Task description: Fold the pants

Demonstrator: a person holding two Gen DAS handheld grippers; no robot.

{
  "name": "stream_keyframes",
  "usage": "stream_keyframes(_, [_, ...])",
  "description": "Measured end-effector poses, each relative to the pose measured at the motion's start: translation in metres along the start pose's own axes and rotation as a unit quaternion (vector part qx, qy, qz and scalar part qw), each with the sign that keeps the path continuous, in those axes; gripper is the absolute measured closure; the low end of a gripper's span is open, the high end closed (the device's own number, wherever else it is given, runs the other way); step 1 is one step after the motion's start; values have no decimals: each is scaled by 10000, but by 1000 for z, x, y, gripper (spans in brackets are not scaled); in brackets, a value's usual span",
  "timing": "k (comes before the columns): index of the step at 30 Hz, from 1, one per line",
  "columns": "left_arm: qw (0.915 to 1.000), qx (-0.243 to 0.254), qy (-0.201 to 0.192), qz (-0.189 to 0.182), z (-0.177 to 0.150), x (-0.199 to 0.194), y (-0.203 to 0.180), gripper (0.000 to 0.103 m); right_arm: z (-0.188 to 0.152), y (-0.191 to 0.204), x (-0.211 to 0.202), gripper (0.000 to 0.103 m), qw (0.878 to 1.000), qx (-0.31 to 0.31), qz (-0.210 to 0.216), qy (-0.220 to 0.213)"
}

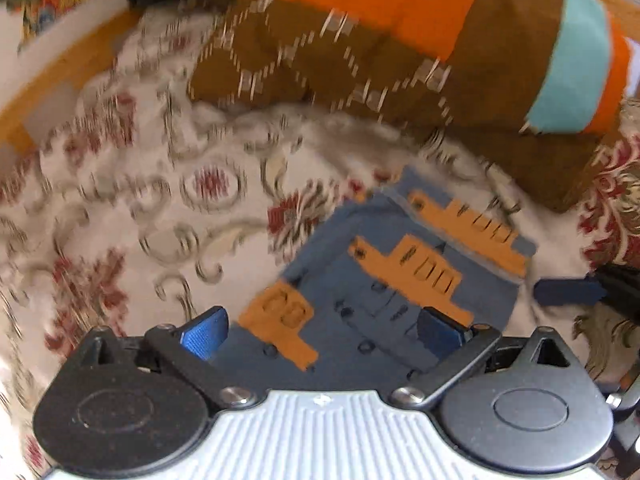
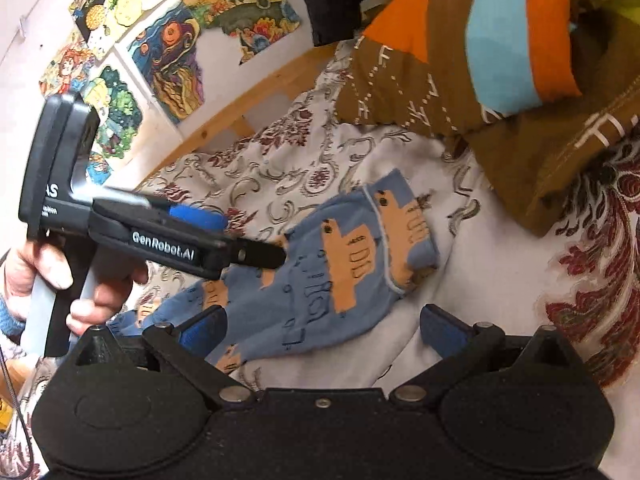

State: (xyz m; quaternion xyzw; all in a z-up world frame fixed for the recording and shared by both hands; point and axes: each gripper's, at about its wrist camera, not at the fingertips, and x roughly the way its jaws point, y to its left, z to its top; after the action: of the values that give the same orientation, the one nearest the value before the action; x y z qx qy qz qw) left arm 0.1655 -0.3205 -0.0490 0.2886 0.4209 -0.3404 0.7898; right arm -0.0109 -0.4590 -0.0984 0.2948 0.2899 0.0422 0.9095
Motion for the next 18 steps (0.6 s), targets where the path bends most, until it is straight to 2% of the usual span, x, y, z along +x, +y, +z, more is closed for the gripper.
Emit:
stream_keyframes(2, [9998,4,179,110,-5,15,4,0,2,-1,3,2,9997,91,-227,39])
stream_keyframes(5, [9982,72,448,390,-16,36,14,0,1,-1,-3,3,9986,237,-437,-155])
stream_keyframes(10, [9960,-574,681,58,-13,34,39,0,-2,-6,-1,4,9973,419,-528,-307])
stream_keyframes(13, [9980,-413,478,12,0,21,36,0,1,-5,7,4,9977,485,-349,-313])
stream_keyframes(17, [9977,-330,330,-493,18,10,25,0,9,-10,17,12,9961,667,-329,-482])
stream_keyframes(18, [9967,-328,344,-661,21,12,23,0,11,-14,20,17,9949,761,-377,-539])
